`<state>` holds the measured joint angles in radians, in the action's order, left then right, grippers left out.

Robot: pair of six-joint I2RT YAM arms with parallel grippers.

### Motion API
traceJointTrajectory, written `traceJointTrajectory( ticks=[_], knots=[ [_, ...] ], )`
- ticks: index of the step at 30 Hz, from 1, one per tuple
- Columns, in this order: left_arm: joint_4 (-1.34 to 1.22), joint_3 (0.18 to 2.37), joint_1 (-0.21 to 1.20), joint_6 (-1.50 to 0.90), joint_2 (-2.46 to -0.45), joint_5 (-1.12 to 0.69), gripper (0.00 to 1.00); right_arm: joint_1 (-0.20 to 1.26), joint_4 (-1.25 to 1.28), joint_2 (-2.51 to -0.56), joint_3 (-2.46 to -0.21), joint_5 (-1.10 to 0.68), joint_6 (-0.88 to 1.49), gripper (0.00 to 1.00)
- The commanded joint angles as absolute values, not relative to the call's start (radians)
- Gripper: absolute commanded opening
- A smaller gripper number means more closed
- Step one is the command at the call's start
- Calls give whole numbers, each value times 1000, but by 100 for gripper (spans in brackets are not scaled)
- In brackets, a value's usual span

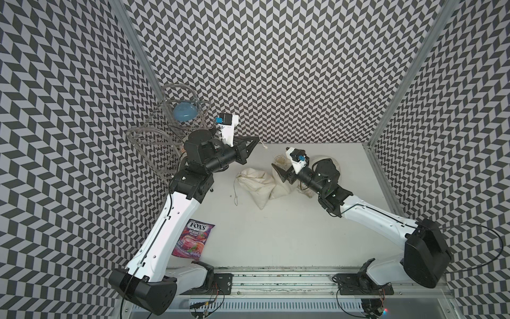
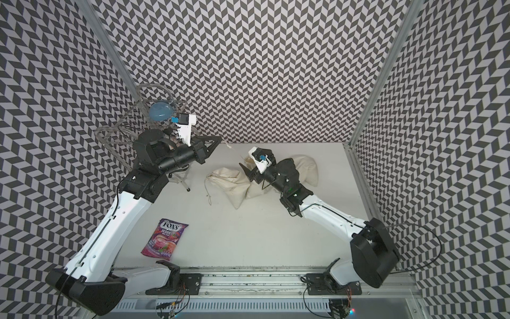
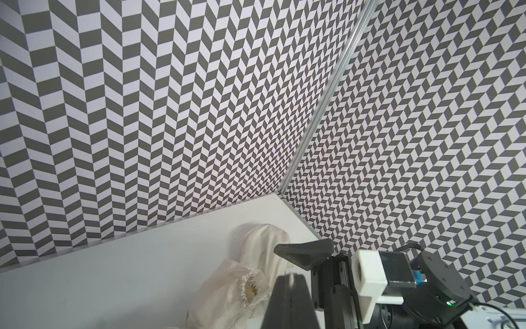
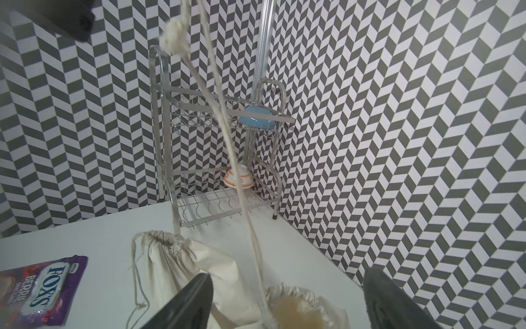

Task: Close the soil bag
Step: Frap the soil bag at the center of the board.

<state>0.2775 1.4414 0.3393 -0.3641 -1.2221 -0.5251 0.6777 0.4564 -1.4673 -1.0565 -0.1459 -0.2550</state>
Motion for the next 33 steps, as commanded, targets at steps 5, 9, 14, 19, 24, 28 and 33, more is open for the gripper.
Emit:
traceJointTrajectory(
  ticks=[5,9,14,19,24,28,33],
  knots=[
    [248,1490,334,-358,-1208,-546,0,710,311,-1558,-1203,-141,-263,70],
    [259,1503,334,-349,-1202,-538,0,711,245,-1601,-1265,89,-197,40],
    [316,1552,298,-311,-1158,-484,0,625,167,-1650,-1228,398,-180,19],
    [314,1587,247,-327,-1124,-489,0,492,164,-1680,-1131,437,-124,19],
    [303,1654,232,-344,-1111,-499,0,457,129,-1699,-1166,462,-141,21],
    [331,1745,232,-340,-1129,-510,0,457,132,-1611,-1238,425,-167,25],
    [297,1667,227,-343,-1089,-491,0,456,185,-1597,-1206,377,-181,29]
  ],
)
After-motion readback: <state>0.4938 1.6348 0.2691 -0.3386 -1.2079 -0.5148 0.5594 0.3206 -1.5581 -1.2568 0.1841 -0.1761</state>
